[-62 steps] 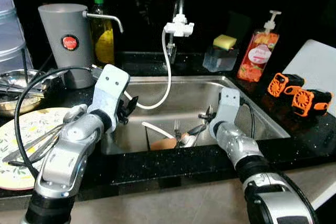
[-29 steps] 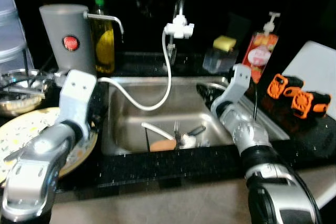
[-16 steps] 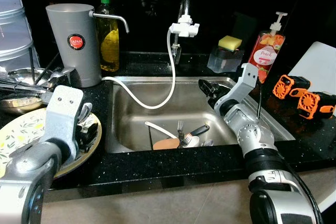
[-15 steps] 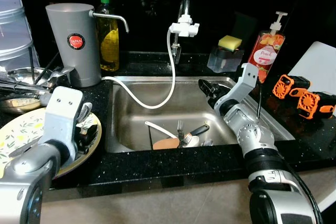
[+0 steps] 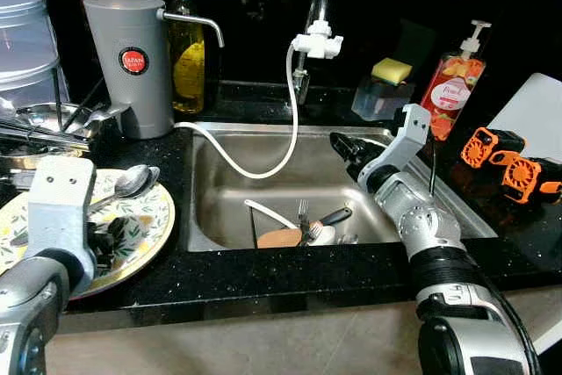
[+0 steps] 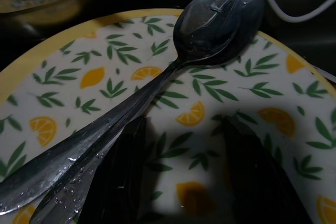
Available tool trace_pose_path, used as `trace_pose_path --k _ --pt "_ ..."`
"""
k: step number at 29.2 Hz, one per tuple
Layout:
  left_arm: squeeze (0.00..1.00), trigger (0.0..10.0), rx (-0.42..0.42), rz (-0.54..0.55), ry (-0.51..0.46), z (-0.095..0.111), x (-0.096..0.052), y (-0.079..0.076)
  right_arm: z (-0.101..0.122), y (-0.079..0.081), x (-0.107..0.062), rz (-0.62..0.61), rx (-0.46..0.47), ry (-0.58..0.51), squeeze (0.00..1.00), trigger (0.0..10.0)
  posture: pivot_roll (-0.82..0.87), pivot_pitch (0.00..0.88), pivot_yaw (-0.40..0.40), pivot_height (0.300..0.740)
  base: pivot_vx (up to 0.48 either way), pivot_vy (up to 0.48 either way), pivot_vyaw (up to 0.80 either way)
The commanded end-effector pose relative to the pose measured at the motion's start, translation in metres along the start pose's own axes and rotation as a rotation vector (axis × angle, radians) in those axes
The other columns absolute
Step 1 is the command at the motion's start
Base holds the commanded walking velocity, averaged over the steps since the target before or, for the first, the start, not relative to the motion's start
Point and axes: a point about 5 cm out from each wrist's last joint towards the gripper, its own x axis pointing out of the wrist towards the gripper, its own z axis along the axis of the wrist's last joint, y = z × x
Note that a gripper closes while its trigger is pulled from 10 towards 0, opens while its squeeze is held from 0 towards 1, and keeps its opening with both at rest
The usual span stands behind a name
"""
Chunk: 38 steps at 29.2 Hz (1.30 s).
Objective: Kitchen organization
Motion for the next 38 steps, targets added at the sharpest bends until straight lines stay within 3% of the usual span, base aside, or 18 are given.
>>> trace_pose_path --k 1,16,26,32,38 --pt "0.0 10.0 0.011 0.022 0.027 -0.002 0.001 0.004 0.0 -0.003 0.0 -0.011 -0.009 0.01 0.0 10.0 0.27 0.101 -0.122 0.74 0.0 0.0 0.0" --pt "0.0 10.0 0.075 -0.064 -0.113 0.026 0.012 -0.012 -0.004 0.002 -0.001 0.003 -0.019 0.019 0.0 10.0 0.25 0.084 -0.106 0.74 0.0 0.0 0.0" --pt "0.0 10.0 0.07 0.015 -0.054 0.017 0.005 0.01 -0.008 0.0 -0.002 0.0 -0.02 0.032 0.0 10.0 0.27 0.086 -0.114 0.74 0.0 0.0 0.0" --pt "0.0 10.0 0.079 -0.023 0.013 0.006 0.011 0.007 -0.009 0.004 0.001 0.012 -0.023 0.036 0.0 10.0 0.27 0.086 -0.121 0.74 0.0 0.0 0.0" --pt "0.0 9.6 0.029 -0.033 0.066 -0.004 0.015 0.008 -0.007 0.006 0.002 0.02 -0.027 0.033 0.0 10.0 0.26 0.087 -0.121 0.74 0.0 0.0 0.0"
